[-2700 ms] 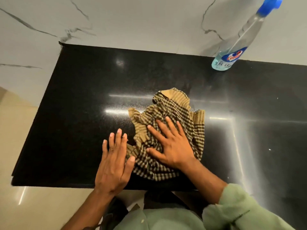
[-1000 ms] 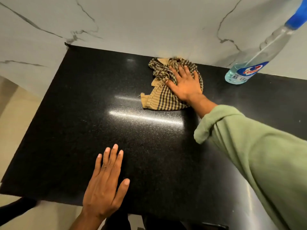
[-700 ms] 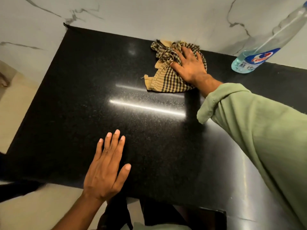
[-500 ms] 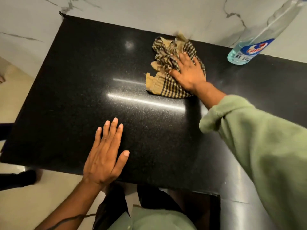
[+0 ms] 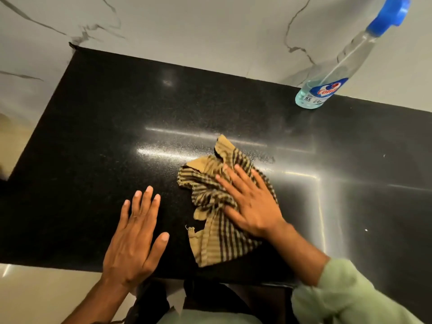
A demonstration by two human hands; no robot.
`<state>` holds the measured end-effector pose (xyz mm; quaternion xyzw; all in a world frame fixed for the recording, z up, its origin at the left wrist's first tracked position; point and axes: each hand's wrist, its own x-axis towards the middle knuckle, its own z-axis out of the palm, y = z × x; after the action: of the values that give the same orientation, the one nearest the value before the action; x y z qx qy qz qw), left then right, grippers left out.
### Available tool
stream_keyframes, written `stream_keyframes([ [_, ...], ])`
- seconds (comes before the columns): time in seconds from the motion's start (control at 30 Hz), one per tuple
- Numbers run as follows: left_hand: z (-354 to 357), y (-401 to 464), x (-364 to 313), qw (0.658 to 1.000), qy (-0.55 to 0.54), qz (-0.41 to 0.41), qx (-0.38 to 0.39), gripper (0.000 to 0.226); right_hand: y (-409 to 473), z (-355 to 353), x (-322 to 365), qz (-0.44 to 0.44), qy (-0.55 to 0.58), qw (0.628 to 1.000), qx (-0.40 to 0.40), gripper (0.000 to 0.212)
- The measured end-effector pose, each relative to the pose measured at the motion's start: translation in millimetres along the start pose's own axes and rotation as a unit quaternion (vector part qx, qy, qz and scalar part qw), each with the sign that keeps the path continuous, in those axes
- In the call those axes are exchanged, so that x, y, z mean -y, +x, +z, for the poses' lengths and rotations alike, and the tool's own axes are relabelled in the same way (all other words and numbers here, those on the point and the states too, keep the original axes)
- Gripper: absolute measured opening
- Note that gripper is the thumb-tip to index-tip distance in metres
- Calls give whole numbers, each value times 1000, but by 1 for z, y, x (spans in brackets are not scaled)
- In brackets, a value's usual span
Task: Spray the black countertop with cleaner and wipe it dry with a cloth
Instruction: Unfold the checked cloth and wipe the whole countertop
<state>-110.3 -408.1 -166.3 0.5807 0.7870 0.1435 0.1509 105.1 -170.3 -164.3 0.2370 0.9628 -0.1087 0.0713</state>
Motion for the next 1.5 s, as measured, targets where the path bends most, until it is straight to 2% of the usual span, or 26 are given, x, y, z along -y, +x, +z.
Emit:
stream_keyframes([
  [0.23,0,1,0,1000,10,-3,0,75,143,-42,-74,88,-2,996,-24,73],
  [0.43,2,0,0,1000,15,-6,-13,74,203,-68,-106,96,6,995,-20,76],
  [0.5,2,0,0,1000,21,-5,-12,74,206,-70,-108,100,35,994,-20,78],
  [0.6,2,1,0,999,35,0,-8,74,212,-81,-99,126,143,981,-24,80],
  [0.63,2,1,0,999,39,0,-7,73,214,-84,-95,141,185,972,-32,82],
  [0.7,2,1,0,999,40,0,-8,73,216,-87,-86,162,216,961,-52,104],
  [0.77,1,0,-1,999,40,0,-9,72,211,-79,-77,164,145,975,-34,123],
  [0.8,1,0,0,999,40,-1,-12,72,208,-73,-72,160,100,982,-17,125],
  [0.93,2,0,0,999,32,0,-28,72,176,-54,-40,125,33,992,-5,110],
  [1.03,4,-1,1,998,35,8,-51,72,128,-33,-1,83,17,996,-18,108],
  [1.17,2,-7,-1,994,46,21,-96,71,49,7,69,14,12,994,-109,97],
  [1.27,5,-9,-3,992,32,23,-122,70,12,32,97,-31,18,990,-133,86],
  [1.4,4,-10,-1,990,51,18,-130,72,12,36,112,-27,19,981,-189,82],
  [1.5,9,-6,0,989,81,-12,-122,69,36,28,113,-4,25,988,-151,80],
])
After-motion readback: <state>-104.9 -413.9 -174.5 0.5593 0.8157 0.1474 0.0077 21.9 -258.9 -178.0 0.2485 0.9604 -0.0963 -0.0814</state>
